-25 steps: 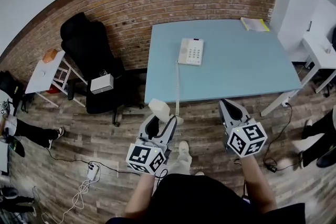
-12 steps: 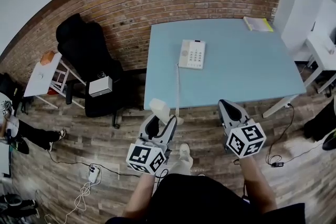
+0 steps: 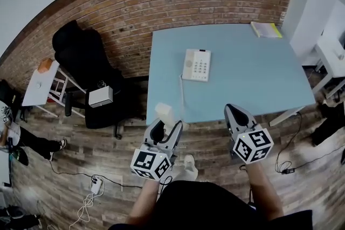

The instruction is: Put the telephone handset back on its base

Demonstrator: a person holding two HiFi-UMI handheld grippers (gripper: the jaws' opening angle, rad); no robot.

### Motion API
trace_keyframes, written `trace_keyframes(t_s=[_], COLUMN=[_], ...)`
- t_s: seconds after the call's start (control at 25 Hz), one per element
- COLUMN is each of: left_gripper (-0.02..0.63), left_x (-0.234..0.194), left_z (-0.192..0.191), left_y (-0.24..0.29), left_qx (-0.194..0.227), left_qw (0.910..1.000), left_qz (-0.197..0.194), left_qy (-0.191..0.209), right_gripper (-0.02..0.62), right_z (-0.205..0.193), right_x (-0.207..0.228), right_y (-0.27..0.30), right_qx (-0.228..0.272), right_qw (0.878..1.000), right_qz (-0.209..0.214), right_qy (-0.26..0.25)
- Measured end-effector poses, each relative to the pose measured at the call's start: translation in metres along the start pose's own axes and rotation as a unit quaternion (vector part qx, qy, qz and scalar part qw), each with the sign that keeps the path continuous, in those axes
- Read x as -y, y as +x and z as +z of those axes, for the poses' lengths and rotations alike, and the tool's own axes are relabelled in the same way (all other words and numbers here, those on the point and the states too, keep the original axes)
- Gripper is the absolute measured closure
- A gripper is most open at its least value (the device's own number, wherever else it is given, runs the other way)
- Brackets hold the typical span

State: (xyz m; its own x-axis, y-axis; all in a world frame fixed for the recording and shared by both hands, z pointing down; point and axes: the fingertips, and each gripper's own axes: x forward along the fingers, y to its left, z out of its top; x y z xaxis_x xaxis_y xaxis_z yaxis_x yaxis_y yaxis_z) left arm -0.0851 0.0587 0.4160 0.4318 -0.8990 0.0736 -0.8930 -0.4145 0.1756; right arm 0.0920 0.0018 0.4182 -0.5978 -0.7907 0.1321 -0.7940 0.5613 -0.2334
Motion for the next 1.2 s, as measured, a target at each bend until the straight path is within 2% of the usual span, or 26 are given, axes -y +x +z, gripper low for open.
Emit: trace_keyframes(t_s=[0.28, 0.88, 1.2], left_gripper=[0.379, 0.379, 0.379], left_x=[-0.025, -0.084, -0.107], left_z=[0.009, 0.023, 0.018], left_y=[0.028, 0.068, 0.089], left_qx=[-0.005, -0.013, -0.021], left_qw=[1.0000, 0.9993, 0.9984], left_qz=[-0.004, -0.030, -0.045], left_qy=[-0.001, -0.018, -0.028], right_gripper=[0.588, 0.588, 0.588], right_z=[0.006, 0.023, 0.027], right_x=[0.013, 0.013, 0.016], right_y=[0.035, 0.103, 0.136], right_qx=[-0.007, -0.013, -0.014], right_qw=[1.000, 1.000, 0.999], right_qz=[-0.011, -0.027, -0.033], right_qy=[0.007, 0.000, -0.005])
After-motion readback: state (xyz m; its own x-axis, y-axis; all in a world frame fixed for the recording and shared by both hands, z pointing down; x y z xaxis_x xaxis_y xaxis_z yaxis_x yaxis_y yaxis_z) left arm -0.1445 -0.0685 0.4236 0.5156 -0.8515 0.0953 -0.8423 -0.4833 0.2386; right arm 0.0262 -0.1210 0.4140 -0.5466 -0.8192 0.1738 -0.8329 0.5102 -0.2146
